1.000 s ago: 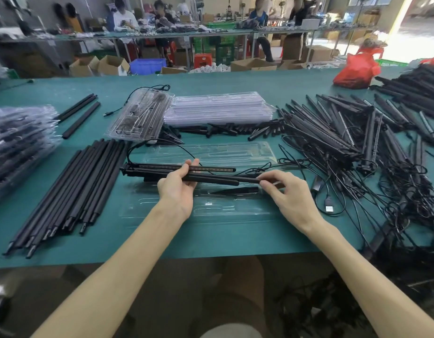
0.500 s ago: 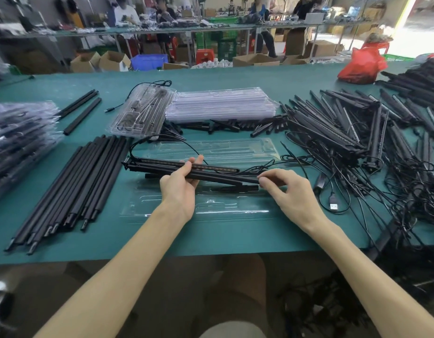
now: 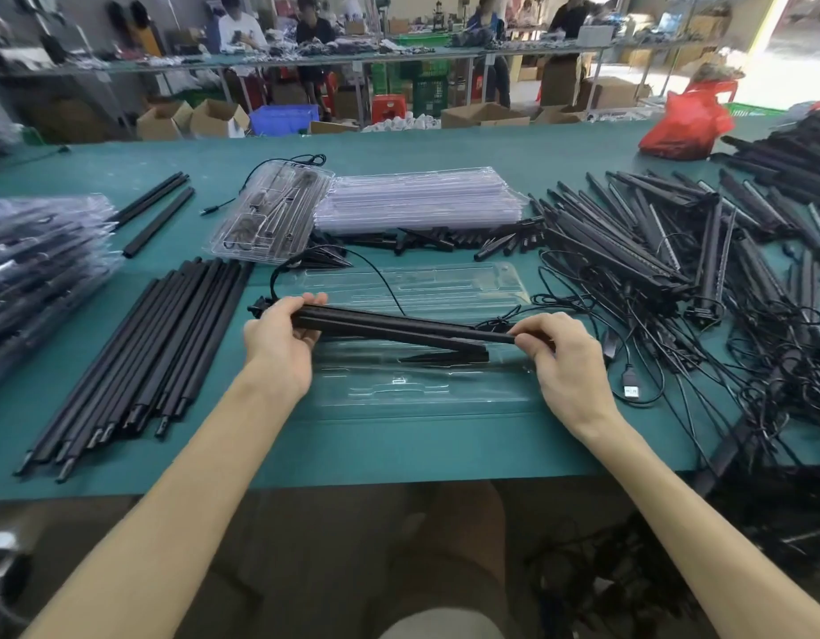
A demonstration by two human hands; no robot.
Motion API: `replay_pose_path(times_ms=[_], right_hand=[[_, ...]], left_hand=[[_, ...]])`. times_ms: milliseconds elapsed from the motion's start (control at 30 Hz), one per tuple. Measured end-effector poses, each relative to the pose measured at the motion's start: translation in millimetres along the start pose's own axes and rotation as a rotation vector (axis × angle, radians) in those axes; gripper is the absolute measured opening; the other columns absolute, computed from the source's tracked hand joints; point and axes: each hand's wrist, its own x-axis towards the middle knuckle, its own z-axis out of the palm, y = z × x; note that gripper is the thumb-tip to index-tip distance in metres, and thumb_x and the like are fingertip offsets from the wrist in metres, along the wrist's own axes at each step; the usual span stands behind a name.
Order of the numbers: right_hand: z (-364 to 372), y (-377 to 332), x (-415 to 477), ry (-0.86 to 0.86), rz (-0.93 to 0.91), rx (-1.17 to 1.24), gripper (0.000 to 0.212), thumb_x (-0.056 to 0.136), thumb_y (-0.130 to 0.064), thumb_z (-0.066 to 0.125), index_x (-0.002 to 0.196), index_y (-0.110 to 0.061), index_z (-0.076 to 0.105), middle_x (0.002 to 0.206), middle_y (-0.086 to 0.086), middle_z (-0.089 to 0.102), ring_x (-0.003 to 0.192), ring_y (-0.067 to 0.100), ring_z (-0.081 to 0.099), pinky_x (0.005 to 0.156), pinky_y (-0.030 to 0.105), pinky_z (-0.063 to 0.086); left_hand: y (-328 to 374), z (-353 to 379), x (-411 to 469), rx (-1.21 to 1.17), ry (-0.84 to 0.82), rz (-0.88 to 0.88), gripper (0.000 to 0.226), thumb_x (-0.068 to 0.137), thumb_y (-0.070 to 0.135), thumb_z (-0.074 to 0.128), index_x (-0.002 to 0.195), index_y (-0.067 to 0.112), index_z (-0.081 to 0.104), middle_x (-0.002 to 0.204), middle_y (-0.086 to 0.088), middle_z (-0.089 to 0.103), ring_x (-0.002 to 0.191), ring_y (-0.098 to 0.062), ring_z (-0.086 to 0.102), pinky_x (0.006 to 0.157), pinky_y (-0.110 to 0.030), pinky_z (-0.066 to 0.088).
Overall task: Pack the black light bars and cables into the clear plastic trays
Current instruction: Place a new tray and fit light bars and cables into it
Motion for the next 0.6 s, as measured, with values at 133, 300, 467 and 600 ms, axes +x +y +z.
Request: replay_pose_path(times_ms=[133, 300, 467, 600], right_hand=[[-0.9, 2.3, 1.1, 0.016, 0.022, 0.053, 0.017, 0.096, -0.001, 0.062, 0.097, -0.015, 0.072, 0.098, -0.002, 0.066, 0.101, 0.019, 0.058, 0.091, 0.021, 0.045], [-0.1, 2.8, 1.0, -0.008, 0.024, 0.052, 0.020, 0.094, -0.001, 0.064, 0.095, -0.020, 0.071, 0.098, -0.002, 0.067, 0.101, 0.021, 0.060, 0.092, 0.034, 0.049], [-0.3, 3.5, 0.6, 0.000, 0.034, 0.066, 0.022, 0.093, 0.000, 0.065, 0.093, -0.022, 0.071, 0.098, -0.003, 0.067, 0.102, 0.019, 0.061, 0.088, 0.022, 0.045], [1.1, 3.1, 0.1, -0.017, 0.022, 0.039, 0.019, 0.094, -0.003, 0.065, 0.094, -0.021, 0.072, 0.096, -0.004, 0.065, 0.102, 0.020, 0.059, 0.089, 0.027, 0.045]], left_hand=[[23.6, -22.6, 9.1, 0.333, -0.074, 0.038, 0.010, 0.089, -0.010, 0.062, 0.089, -0.001, 0.065, 0.087, -0.012, 0.072, 0.093, -0.028, 0.071, 0.082, -0.034, 0.056], [37.5, -49.4, 18.8, 1.001, -0.171, 0.188, 0.025, 0.083, 0.009, 0.080, 0.103, 0.001, 0.069, 0.097, -0.011, 0.070, 0.087, -0.024, 0.064, 0.074, -0.030, 0.053], [35.9, -48.2, 11.8, 1.363, -0.162, 0.418, 0.021, 0.082, 0.024, 0.083, 0.093, 0.013, 0.068, 0.092, -0.010, 0.068, 0.084, -0.027, 0.061, 0.077, -0.035, 0.047], [41.1, -40.1, 2.1, 1.613, -0.265, 0.591, 0.008, 0.084, 0.024, 0.080, 0.080, 0.023, 0.073, 0.071, -0.005, 0.058, 0.089, -0.038, 0.062, 0.077, -0.035, 0.041]])
